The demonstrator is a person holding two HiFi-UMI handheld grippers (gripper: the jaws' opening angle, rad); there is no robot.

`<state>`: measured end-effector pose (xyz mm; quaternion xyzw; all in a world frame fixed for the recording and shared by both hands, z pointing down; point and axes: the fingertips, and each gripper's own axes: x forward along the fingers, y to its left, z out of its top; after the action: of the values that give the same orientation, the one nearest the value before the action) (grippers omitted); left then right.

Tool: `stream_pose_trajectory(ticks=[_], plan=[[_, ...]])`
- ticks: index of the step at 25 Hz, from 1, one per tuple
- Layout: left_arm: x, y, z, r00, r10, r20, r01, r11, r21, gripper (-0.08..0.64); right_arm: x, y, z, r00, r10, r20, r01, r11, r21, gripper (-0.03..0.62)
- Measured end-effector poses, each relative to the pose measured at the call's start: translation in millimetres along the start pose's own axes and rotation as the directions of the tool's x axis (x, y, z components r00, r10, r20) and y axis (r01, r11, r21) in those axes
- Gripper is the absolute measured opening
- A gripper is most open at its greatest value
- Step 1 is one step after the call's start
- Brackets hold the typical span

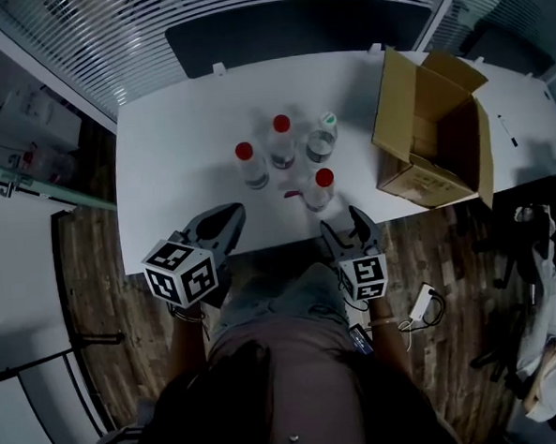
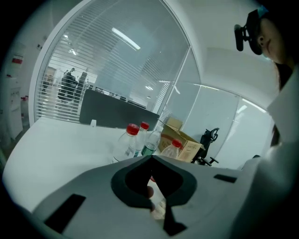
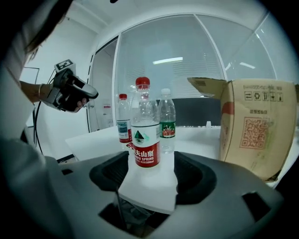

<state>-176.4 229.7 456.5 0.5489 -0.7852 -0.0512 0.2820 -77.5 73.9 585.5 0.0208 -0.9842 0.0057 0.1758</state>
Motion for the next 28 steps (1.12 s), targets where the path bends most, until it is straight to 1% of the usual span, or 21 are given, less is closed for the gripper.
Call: stream_pose_trajectory(ticks=[3, 4, 6, 9, 12, 15, 18, 22, 28], plan=[[-3.3, -3.1, 0.3, 1.000, 0.020, 0.017, -0.020, 1.000, 0.002, 0.006, -14.5, -7.2, 8.7, 1.000, -0.014, 0.010, 0.014, 1.000, 0.015, 0.310], [-2.7, -5.5, 0.7, 0.999, 0.027, 0.022, -0.027, 1.000, 0.004, 0.006, -19.1, -10.9, 13.3, 1.000, -0.019, 0.016, 0.019, 0.999, 0.026, 0.292], [-0.2, -12.9, 1.9, 0.999, 0.041, 0.034, -0.041, 0.999, 0.010, 0.006, -28.0, -18.7, 24.8, 0.999, -0.028, 0.040, 0.026, 0.999, 0.045, 0.210], [3.1, -28.8, 5.3, 0.997, 0.059, 0.059, -0.060, 0.998, 0.005, 0.006, -42.2, -25.6, 36.6, 0.998, -0.019, 0.052, 0.017, 0.998, 0.053, 0.171], [4.2, -51.0, 4.9, 0.995, 0.072, 0.074, -0.072, 0.997, -0.006, 0.006, -57.3, -28.8, 48.6, 0.997, 0.011, 0.071, -0.014, 0.999, 0.041, 0.160], [4.5, -71.2, -2.1, 0.993, 0.092, 0.076, -0.091, 0.996, -0.011, 0.006, -71.8, -28.2, 57.3, 0.996, 0.047, 0.073, -0.047, 0.999, 0.005, 0.141], [3.6, -91.1, -11.6, 0.991, 0.105, 0.077, -0.102, 0.994, -0.038, 0.006, -87.1, -26.3, 68.4, 0.993, 0.084, 0.086, -0.081, 0.996, -0.036, 0.095], [-8.4, -116.2, -20.5, 0.987, 0.123, 0.107, -0.117, 0.991, -0.063, 0.006, -112.7, -19.6, 77.6, 0.988, 0.132, 0.079, -0.127, 0.990, -0.064, 0.046], [-25.7, -150.9, -33.2, 0.977, 0.143, 0.155, -0.136, 0.989, -0.058, 0.006, -152.0, -11.1, 94.4, 0.976, 0.185, 0.118, -0.179, 0.982, -0.065, 0.035]])
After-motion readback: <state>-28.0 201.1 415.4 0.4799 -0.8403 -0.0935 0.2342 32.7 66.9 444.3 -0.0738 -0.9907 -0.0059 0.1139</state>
